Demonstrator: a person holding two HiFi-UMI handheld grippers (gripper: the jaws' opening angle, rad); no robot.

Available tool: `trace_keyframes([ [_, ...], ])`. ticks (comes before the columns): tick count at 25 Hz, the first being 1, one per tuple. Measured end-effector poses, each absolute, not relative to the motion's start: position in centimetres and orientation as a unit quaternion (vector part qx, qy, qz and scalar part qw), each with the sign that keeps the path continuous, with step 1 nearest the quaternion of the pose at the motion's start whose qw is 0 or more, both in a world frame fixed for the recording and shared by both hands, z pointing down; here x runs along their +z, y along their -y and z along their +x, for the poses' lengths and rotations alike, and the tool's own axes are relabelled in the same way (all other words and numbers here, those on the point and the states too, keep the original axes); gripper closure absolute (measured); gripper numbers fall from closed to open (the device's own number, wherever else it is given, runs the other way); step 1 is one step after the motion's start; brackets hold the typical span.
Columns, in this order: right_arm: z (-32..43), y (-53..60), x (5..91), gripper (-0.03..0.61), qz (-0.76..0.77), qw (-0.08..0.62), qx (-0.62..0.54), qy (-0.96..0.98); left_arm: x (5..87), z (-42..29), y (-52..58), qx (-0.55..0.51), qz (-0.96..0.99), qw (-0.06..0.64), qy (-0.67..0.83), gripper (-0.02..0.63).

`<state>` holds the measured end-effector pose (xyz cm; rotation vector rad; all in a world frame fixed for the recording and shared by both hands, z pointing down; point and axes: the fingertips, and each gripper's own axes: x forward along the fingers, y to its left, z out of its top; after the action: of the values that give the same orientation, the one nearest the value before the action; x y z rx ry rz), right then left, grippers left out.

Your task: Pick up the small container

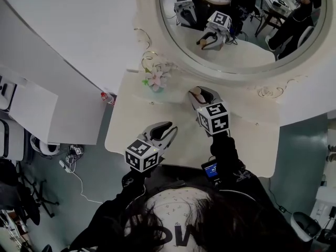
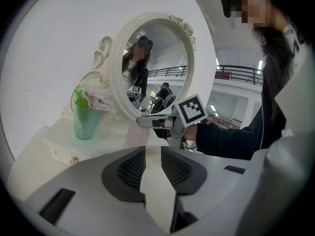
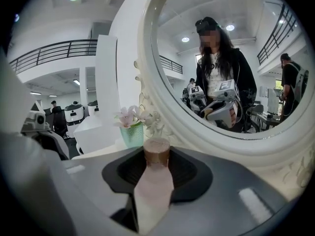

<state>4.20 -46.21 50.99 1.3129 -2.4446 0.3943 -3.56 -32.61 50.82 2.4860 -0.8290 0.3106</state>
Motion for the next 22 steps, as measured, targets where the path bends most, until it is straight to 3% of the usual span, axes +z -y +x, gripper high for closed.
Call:
trace_keyframes([
  [13,0.7,40.4,45.0,0.433,0.418,0.136,0.132,0.889,53.5,-0.7,31.9,0.146,0.919,0.262,0.254,0.457],
  [22,-1.6,35.7,42.6,0.433,0.398,0.125,0.127,0.9,51.0,-0.7,31.3,0.077,0.924,0.289,0.237,0.431],
])
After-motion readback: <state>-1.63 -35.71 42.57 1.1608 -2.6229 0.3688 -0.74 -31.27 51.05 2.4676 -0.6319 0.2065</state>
